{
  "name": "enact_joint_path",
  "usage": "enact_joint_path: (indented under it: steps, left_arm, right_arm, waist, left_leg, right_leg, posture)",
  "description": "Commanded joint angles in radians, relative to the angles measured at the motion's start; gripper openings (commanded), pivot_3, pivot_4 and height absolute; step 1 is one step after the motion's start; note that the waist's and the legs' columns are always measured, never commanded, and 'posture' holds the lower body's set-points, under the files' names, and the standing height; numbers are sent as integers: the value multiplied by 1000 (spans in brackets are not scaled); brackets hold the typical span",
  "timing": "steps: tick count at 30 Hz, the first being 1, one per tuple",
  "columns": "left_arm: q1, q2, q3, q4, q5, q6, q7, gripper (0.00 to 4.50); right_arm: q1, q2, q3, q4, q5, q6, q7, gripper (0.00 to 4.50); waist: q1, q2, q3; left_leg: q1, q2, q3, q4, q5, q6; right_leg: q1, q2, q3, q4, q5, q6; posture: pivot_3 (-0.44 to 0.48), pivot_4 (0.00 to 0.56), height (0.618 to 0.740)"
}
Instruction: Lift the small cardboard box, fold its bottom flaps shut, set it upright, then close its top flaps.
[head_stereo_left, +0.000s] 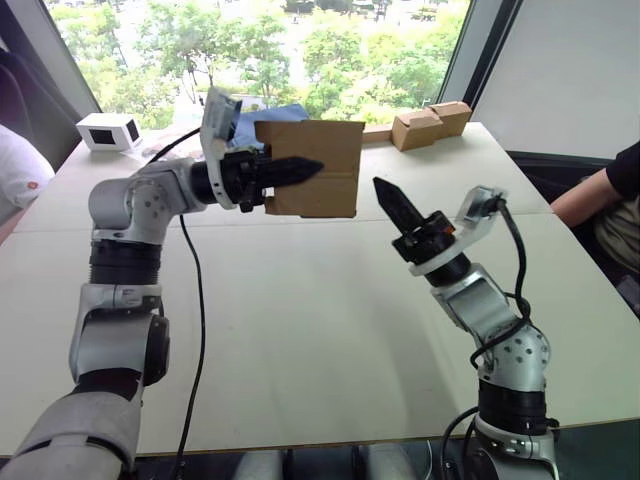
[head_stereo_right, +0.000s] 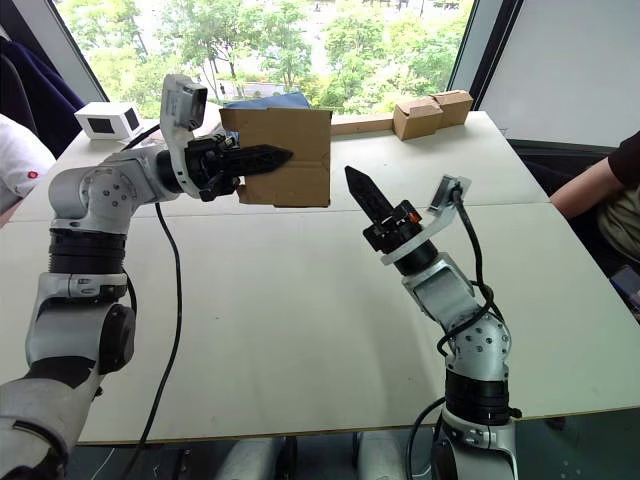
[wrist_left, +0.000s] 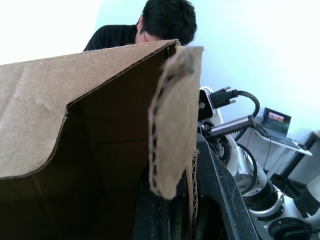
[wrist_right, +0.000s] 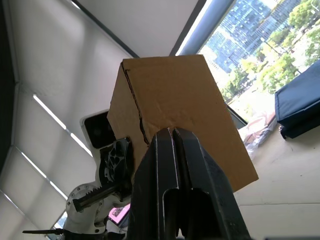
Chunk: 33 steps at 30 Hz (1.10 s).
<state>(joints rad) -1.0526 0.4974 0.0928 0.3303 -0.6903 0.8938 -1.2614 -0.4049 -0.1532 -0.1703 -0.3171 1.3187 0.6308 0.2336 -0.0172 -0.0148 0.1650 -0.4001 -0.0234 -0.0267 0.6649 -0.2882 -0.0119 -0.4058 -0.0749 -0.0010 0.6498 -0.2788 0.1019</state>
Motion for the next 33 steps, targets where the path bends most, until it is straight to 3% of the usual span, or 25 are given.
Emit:
enact_joint_path:
  steps: [1, 7, 11, 17, 20, 25, 29, 33]
  left_arm:
    - [3, -1, 2, -46, -23, 2, -5, 0]
    - [14, -5, -8, -68, -24, 11, -5, 0]
    - [12, 8, -15, -71, -16, 17, -11, 0]
    - [-5, 76, -55, -113, 12, 44, -30, 0]
    - [-6, 137, -184, -200, 100, 38, -28, 0]
    - [-51, 303, -564, -302, 378, -40, -140, 0]
    - [-131, 262, -719, -311, 510, 6, -96, 0]
    - [-147, 238, -803, -387, 562, 82, -85, 0]
  right_arm:
    - [-31, 12, 44, -34, -14, 10, 25, 25]
    - [-22, 10, 93, -50, -57, 28, 45, 25]
    - [-6, -18, 50, -66, -47, 29, 41, 25]
    - [68, -233, -95, -134, 90, 111, 65, 25]
    - [122, -423, -131, -177, 82, 192, 123, 25]
    - [206, -736, -86, -246, -120, 254, 315, 25]
    - [215, -924, 16, -312, -353, 194, 455, 25]
    - [207, -974, 76, -389, -467, 175, 466, 25]
  waist:
    - [1, 0, 0]
    - [2, 0, 0]
    - [2, 0, 0]
    - [5, 0, 0]
    - [5, 0, 0]
    - [4, 1, 0]
    - [8, 1, 1]
    - [6, 1, 1]
  left_leg:
    - [0, 0, 0, 0, 0, 0]
    - [0, 0, 0, 0, 0, 0]
    - [0, 0, 0, 0, 0, 0]
    - [0, 0, 0, 0, 0, 0]
    - [0, -1, 0, 0, 0, 1]
    - [1, 0, 0, 0, -1, 2]
    - [0, 2, 0, 1, -1, 2]
    - [-2, 2, -1, 1, -2, 3]
  right_leg:
    - [0, 0, 0, 0, 0, 0]
    - [0, 0, 0, 0, 0, 0]
    - [0, 0, 0, 0, 0, 0]
    - [0, -1, 0, 0, 0, 0]
    - [1, -1, 0, -1, 0, 0]
    - [3, 0, 0, -2, 0, 0]
    - [2, 3, 1, -3, 0, 0]
    - [2, 4, 1, -3, -1, 1]
  posture:
    - [0, 150, 740]
    - [0, 150, 740]
    - [0, 150, 740]
    - [0, 150, 740]
    - [0, 150, 740]
    - [0, 150, 740]
    - [0, 150, 740]
    - [0, 150, 740]
